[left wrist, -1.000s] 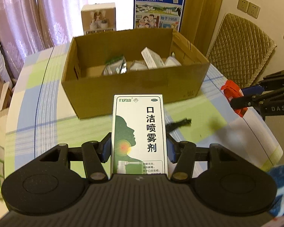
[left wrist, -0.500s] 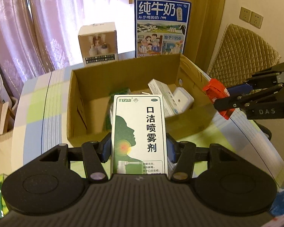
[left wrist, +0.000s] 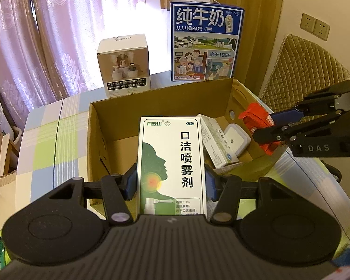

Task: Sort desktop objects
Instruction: 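Carry the spray box and red packet over the cardboard box with both tools, then open both tools to drop the spray box and red packet into the box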

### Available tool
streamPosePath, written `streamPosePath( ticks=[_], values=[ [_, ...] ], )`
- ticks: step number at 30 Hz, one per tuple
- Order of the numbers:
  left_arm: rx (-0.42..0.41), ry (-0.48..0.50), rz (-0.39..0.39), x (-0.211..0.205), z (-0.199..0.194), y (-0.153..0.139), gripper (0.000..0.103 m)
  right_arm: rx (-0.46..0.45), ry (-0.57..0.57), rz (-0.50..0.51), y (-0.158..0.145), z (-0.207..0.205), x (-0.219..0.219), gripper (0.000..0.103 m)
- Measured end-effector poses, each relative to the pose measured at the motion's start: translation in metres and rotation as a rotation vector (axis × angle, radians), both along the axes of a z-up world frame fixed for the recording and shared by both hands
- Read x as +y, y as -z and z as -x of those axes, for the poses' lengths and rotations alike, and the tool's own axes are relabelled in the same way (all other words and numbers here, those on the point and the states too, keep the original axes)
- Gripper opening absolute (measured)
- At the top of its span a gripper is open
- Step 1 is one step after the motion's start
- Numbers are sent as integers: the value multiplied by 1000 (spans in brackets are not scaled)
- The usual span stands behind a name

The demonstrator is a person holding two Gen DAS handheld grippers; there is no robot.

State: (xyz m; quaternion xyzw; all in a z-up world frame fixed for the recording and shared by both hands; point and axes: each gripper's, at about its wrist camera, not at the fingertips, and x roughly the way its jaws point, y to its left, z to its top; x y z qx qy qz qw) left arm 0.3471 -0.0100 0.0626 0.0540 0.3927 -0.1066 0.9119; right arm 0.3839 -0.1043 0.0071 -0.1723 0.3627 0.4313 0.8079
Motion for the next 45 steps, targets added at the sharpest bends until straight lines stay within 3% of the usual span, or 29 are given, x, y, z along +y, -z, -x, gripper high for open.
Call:
streamPosePath(
  ticks=[22,45],
  values=[
    [0,-43,19,27,-53,8,51,16,16,-3,20,-27,39,27],
    [4,-57,34,39,-71,30,51,31,37,-4,37,-40,56,27]
  ],
)
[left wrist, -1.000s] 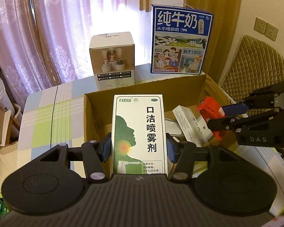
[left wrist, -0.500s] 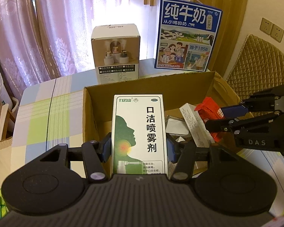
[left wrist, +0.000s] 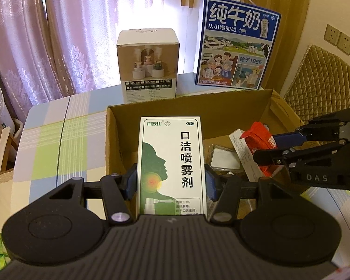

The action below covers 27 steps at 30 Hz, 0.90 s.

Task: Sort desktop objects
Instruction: 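Open both tools to drop the spray box and red packet into the box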

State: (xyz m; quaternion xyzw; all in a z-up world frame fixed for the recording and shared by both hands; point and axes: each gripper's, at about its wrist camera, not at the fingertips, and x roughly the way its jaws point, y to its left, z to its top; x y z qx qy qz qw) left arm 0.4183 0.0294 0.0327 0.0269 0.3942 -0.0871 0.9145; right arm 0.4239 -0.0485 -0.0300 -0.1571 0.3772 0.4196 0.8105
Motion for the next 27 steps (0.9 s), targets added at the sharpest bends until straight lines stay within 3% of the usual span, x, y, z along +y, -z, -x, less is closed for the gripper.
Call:
streamPosePath(
  ticks=[4,7,18,20,27],
  values=[
    [-6,-2,-3,-1,-3,1,51,4,5,-3,1,-2,1,27],
    [-24,-16,0,1,-2,-1,64,5,6,-7,1,-2,2,27],
    [-42,-40,-8,12,14,-1,64,7,20,-74,-1,1,6,28],
    [-44,-44,-8,13,17,-1,64,1,22,-99,-2,0,5,69],
    [-49,-49,-12,17,26,-1,66,15,55,-87,0,0,-12,70]
  ],
)
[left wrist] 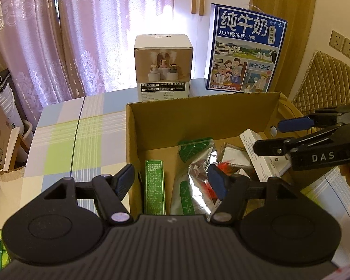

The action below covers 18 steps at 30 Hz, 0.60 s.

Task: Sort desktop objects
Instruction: 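Open both tools to drop the spray box and red packet into the box, then move both open tools back toward the white spoon and black cable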

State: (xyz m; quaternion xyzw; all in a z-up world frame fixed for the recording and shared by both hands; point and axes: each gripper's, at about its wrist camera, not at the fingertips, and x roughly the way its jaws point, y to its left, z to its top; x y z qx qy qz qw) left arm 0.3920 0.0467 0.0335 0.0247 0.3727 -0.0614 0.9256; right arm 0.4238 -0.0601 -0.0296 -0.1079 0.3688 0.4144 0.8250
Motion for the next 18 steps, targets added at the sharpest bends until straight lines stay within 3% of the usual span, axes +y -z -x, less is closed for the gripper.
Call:
streamPosePath(
  ticks=[9,18],
  values=[
    [7,-6,8,-5,24,-1,69,-17,15,-21,-15,24,-30,70],
    [16,-7,22,-20,68,-12,75,-32,16,-61,-41,74,-70,70]
  ],
)
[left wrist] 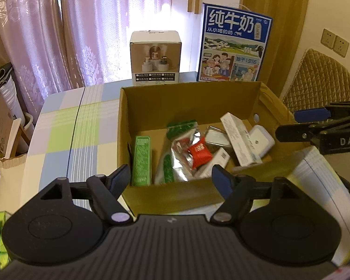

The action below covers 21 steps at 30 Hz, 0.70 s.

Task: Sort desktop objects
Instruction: 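Move both open tools back toward the white spoon and black cable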

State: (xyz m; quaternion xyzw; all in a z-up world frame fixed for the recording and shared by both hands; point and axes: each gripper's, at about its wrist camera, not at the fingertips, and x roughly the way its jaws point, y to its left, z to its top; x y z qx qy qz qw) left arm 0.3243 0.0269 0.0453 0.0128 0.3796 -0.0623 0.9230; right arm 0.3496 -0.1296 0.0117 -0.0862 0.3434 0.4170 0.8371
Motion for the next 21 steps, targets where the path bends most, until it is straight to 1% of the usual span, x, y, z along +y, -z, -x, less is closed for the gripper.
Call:
streamPosePath(
  ticks=[5,9,12,17,21],
  values=[
    [0,-3,5,-7,34,-9,81,12,11,7,-1,29,-28,70],
    [6,-7,4,-11,61,-13,91,40,23,25,6,48,-50,71],
    [11,-17,6,-13,80,-12,95,53,28,45,14,64,-69,71],
    [43,-24,8,-23,115,3,101,58,4,116,38,86,-97,72],
    [97,0,6,-38,141,27,101,58,-22,169,57,93,-114,72]
  ],
)
